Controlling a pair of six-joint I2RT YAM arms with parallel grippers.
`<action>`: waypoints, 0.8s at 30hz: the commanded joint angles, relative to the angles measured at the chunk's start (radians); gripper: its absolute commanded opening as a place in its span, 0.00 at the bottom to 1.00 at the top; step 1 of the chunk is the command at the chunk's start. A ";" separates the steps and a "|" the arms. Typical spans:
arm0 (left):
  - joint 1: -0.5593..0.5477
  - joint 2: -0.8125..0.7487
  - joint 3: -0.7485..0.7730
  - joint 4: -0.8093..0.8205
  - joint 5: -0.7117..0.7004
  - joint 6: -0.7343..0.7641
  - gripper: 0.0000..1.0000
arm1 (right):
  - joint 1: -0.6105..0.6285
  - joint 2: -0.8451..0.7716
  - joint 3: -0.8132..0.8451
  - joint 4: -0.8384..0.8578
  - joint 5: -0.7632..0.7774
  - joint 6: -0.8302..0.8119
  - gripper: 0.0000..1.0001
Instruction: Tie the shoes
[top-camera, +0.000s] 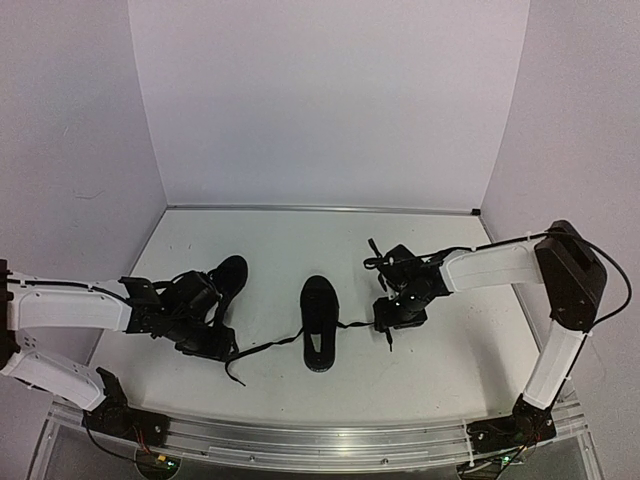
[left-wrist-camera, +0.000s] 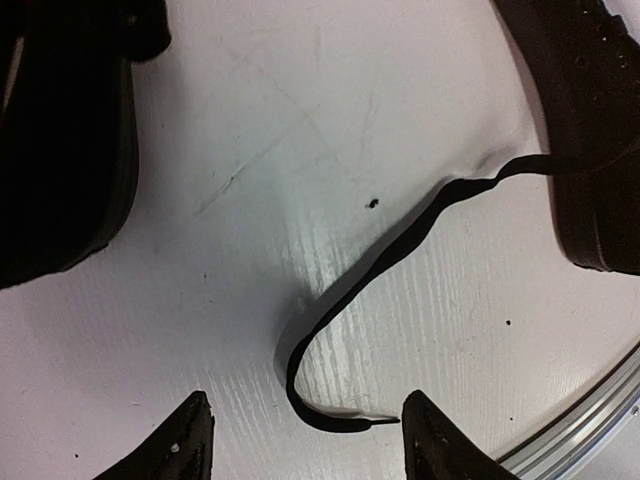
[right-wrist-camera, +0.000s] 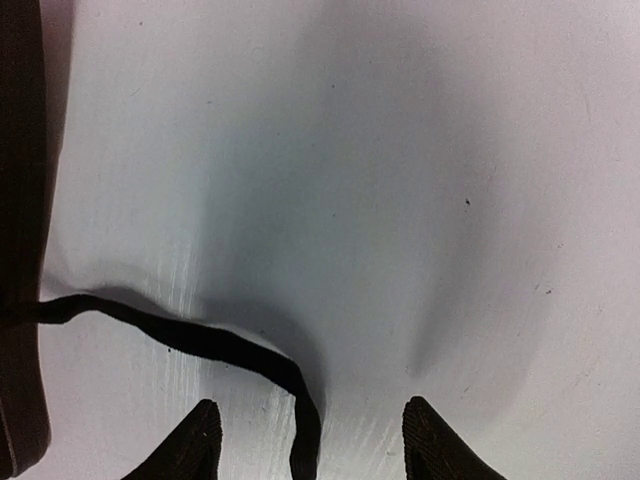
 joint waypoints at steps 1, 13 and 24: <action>-0.016 -0.003 -0.032 -0.021 0.017 -0.063 0.60 | -0.006 0.041 0.040 -0.003 0.024 -0.030 0.56; -0.095 0.151 -0.049 0.079 0.029 -0.111 0.52 | -0.010 0.044 -0.034 0.032 0.002 -0.022 0.44; -0.116 0.199 -0.019 0.078 -0.043 -0.141 0.20 | -0.011 -0.040 -0.124 0.065 -0.036 0.009 0.03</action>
